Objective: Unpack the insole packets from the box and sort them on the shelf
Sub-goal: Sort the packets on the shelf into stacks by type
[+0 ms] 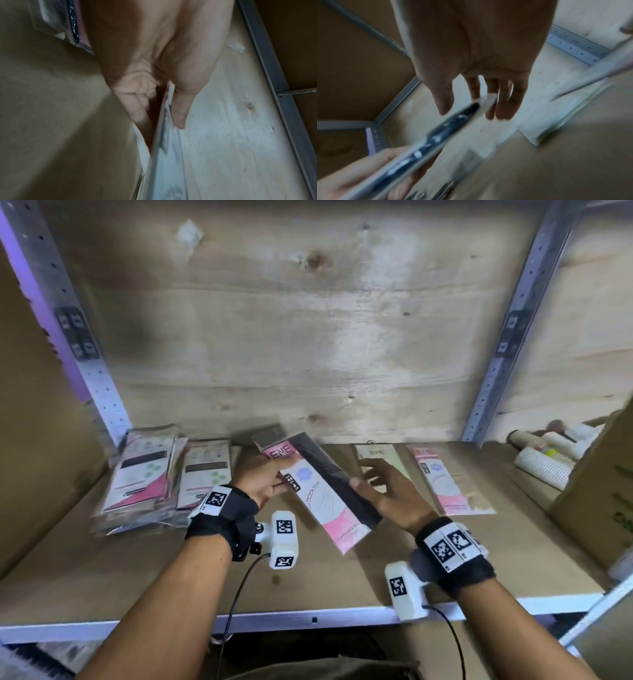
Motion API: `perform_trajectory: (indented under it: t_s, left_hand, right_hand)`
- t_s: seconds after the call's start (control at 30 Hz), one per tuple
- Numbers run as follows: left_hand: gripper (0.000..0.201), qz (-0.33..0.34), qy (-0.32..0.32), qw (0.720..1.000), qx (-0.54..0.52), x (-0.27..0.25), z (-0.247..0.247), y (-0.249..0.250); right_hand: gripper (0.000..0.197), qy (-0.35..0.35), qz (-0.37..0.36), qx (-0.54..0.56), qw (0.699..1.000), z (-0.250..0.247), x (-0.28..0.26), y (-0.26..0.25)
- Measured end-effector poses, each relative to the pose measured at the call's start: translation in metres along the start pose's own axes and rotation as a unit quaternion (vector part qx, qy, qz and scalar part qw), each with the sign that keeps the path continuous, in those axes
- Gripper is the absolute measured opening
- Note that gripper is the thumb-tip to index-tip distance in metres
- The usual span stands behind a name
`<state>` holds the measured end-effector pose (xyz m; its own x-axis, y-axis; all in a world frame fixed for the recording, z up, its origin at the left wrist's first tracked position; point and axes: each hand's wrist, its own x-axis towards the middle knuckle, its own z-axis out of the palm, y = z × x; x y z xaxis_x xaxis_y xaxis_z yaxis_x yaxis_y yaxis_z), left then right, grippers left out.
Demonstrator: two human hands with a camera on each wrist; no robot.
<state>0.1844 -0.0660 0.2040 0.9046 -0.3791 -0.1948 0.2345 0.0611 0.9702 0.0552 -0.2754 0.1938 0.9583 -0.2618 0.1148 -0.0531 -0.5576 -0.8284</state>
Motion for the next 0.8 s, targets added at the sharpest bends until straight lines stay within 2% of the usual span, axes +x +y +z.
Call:
perform_trajectory:
  t_s: [0.1,0.2,0.3,0.43,0.5,0.6,0.7,0.8]
  left_hand:
    - [0.03,-0.017,-0.043,0.999,-0.002,0.003,0.007,-0.003]
    - [0.023,-0.019,-0.031,0.999,0.012,0.011,0.011,-0.006]
    - [0.014,0.023,0.041,0.999,0.011,0.023,0.005,-0.007]
    - [0.027,0.074,0.105,0.99,0.051,0.042,-0.012,-0.008]
    - [0.031,0.108,0.104,0.979,0.137,0.049,-0.02,-0.011]
    - [0.032,0.137,0.083,0.94,0.302,0.052,-0.025,-0.013]
    - [0.05,0.147,0.093,0.916,0.362,0.05,-0.024,-0.013]
    - [0.059,0.151,0.109,0.904,0.385,0.043,-0.022,-0.009]
  right_hand:
    - [0.04,-0.106,0.065,0.163,0.979,-0.002,0.002,0.012]
    - [0.035,-0.16,0.056,0.238,0.956,-0.001,0.002,0.019]
    - [0.034,-0.175,0.046,0.246,0.952,-0.002,0.003,0.022]
    - [0.031,-0.191,0.04,0.239,0.951,-0.005,0.002,0.029]
    - [0.034,-0.201,0.046,0.232,0.951,-0.008,0.001,0.031]
    - [0.036,-0.225,0.053,0.217,0.949,-0.011,-0.002,0.035]
    - [0.028,-0.212,0.067,0.221,0.95,-0.014,-0.004,0.039]
    - [0.008,-0.191,0.065,0.19,0.961,-0.018,-0.007,0.042]
